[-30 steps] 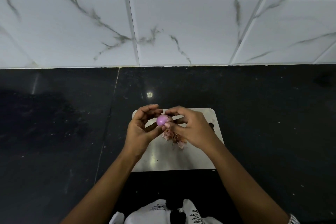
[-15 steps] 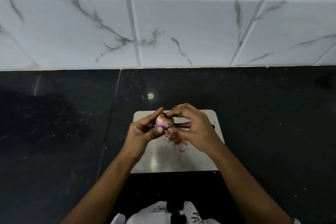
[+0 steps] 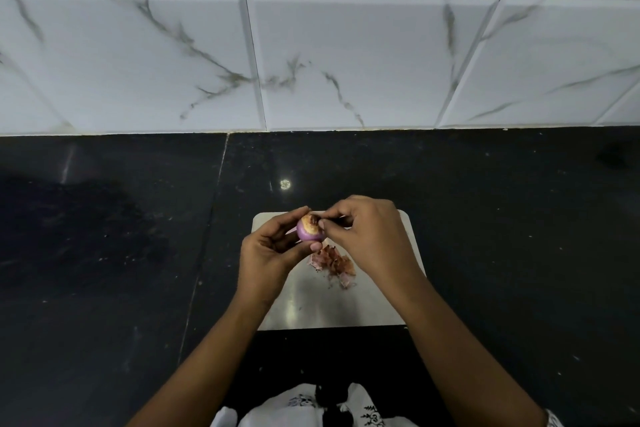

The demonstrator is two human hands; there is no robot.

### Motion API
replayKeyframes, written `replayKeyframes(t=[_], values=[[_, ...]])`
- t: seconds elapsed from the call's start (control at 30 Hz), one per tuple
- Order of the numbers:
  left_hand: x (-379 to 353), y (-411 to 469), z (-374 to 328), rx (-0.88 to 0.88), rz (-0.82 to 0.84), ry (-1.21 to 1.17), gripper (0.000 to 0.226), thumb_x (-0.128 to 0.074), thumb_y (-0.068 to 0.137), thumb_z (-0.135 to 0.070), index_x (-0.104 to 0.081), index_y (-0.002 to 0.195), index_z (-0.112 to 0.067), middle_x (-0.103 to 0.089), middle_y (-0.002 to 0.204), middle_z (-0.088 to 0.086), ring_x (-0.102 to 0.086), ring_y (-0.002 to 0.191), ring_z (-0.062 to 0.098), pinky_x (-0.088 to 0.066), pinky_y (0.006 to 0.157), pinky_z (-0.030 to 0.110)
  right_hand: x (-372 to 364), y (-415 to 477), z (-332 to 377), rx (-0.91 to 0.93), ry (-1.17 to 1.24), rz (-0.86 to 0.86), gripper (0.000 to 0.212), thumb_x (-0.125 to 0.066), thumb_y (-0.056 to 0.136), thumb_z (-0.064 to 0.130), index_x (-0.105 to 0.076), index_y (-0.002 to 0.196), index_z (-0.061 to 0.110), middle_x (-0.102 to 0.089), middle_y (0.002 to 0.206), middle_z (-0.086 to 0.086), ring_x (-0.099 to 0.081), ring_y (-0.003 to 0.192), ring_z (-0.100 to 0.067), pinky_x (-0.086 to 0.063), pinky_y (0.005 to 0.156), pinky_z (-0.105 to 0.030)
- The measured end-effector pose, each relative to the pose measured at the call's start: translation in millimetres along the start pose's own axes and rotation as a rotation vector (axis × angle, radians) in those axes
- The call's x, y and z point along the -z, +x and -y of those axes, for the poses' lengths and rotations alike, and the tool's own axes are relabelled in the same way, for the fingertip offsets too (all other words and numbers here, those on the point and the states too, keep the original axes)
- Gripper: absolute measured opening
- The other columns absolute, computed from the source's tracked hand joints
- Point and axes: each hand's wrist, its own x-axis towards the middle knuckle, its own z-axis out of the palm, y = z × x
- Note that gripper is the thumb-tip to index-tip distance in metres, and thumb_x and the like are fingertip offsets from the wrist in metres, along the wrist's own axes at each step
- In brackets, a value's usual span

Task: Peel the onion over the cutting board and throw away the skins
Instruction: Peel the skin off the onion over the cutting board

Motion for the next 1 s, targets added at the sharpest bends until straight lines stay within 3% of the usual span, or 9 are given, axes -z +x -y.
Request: replayKeyframes(t=[0.23, 0.37, 0.47, 0.63, 0.77, 0.9, 1.0], values=[[-3, -5, -3, -0.118, -0.078, 0.121, 0.055, -0.078, 0.062, -0.007, -0.065, 0.115, -0.005, -0.069, 0.111, -0.010, -0.068, 0.099, 0.009, -0.054, 0.081, 0.019, 4, 5, 11, -0.049, -0.097, 0.089, 0.022, -0.066, 0.084, 0.026, -0.070, 0.102, 0.014, -0.069, 0.099, -0.003, -0.062, 0.084, -0.010, -0.050, 0.077, -0.020], [-4, -7, 0, -0.121, -0.101, 0.115, 0.052, -0.077, 0.065, -0.004, -0.064, 0.115, -0.003, -0.070, 0.109, -0.008, -0.068, 0.100, 0.011, -0.055, 0.083, 0.024, -5, 5, 10, -0.025, -0.149, 0.070, 0.021, -0.068, 0.081, 0.030, -0.065, 0.096, 0.014, -0.064, 0.095, 0.000, -0.052, 0.078, -0.005, -0.034, 0.062, -0.007], [-6, -8, -1, -0.126, -0.099, 0.088, 0.051, -0.076, 0.067, 0.002, -0.063, 0.116, -0.004, -0.068, 0.111, -0.010, -0.068, 0.099, 0.009, -0.054, 0.081, 0.020, -7, 5, 7, -0.010, -0.149, 0.073, 0.021, -0.069, 0.080, 0.031, -0.061, 0.091, 0.015, -0.056, 0.087, 0.005, -0.049, 0.076, -0.005, -0.031, 0.060, -0.008], [-7, -5, -2, -0.071, -0.044, -0.088, 0.050, -0.073, 0.066, 0.006, -0.063, 0.113, -0.007, -0.071, 0.109, -0.005, -0.068, 0.101, 0.016, -0.055, 0.081, 0.025, -6, 8, 0, -0.017, -0.050, -0.015, 0.011, -0.071, 0.077, 0.021, -0.063, 0.080, 0.013, -0.059, 0.078, 0.005, -0.055, 0.069, -0.008, -0.045, 0.060, -0.017], [-11, -3, -2, -0.016, -0.025, -0.210, 0.048, -0.071, 0.066, 0.006, -0.062, 0.111, -0.009, -0.070, 0.112, 0.001, -0.068, 0.102, 0.021, -0.056, 0.082, 0.028, -1, 10, -9, -0.187, 0.193, 0.004, 0.003, -0.067, 0.079, 0.015, -0.066, 0.080, 0.017, -0.062, 0.072, 0.009, -0.060, 0.068, -0.004, -0.047, 0.059, -0.013], [-11, 0, 2, 0.038, -0.002, -0.308, 0.048, -0.074, 0.066, 0.004, -0.069, 0.106, -0.022, -0.070, 0.111, 0.002, -0.067, 0.101, 0.020, -0.054, 0.080, 0.028, 2, 11, -13, -0.299, 0.416, -0.008, 0.006, -0.063, 0.083, 0.012, -0.066, 0.081, 0.017, -0.067, 0.076, 0.004, -0.066, 0.074, -0.010, -0.058, 0.066, -0.024], [-12, -2, 3, 0.073, 0.004, -0.353, 0.048, -0.075, 0.065, 0.000, -0.068, 0.107, -0.021, -0.070, 0.110, 0.002, -0.067, 0.100, 0.019, -0.054, 0.080, 0.029, 6, 9, -11, -0.195, 0.354, 0.035, 0.008, -0.064, 0.084, 0.014, -0.068, 0.090, 0.019, -0.067, 0.085, 0.008, -0.064, 0.081, -0.004, -0.056, 0.069, -0.018]])
